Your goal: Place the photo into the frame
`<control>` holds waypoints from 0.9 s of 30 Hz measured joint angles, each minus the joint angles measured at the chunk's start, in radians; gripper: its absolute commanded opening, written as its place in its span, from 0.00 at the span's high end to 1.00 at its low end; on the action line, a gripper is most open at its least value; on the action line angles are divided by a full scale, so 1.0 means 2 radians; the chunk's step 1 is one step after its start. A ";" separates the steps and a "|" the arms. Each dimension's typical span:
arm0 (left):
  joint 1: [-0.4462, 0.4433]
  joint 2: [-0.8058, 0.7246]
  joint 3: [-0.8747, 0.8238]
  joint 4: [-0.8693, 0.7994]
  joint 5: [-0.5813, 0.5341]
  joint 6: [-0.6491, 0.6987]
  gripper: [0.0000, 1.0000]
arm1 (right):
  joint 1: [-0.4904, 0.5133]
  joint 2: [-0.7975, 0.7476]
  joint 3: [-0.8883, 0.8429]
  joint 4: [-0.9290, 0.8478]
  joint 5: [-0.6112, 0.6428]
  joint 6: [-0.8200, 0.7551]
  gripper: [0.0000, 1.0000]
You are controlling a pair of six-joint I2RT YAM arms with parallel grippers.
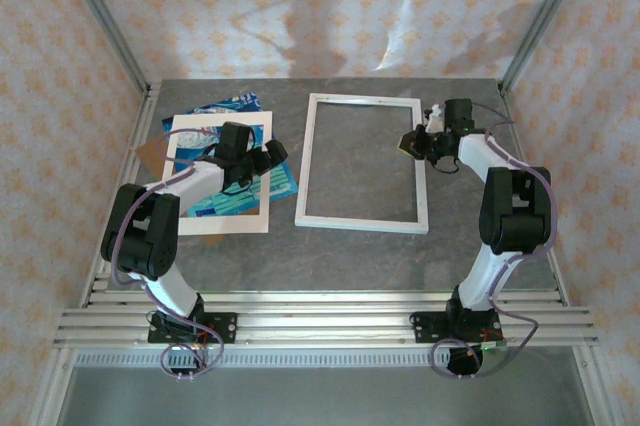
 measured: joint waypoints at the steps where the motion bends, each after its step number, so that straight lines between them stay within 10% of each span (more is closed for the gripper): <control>1: 0.000 0.000 0.000 0.000 0.000 0.000 0.00 | 0.000 0.000 0.000 0.002 -0.004 -0.002 1.00; 27: -0.004 0.004 0.006 0.000 0.000 0.000 0.00 | 0.000 -0.033 -0.015 0.059 -0.043 0.002 1.00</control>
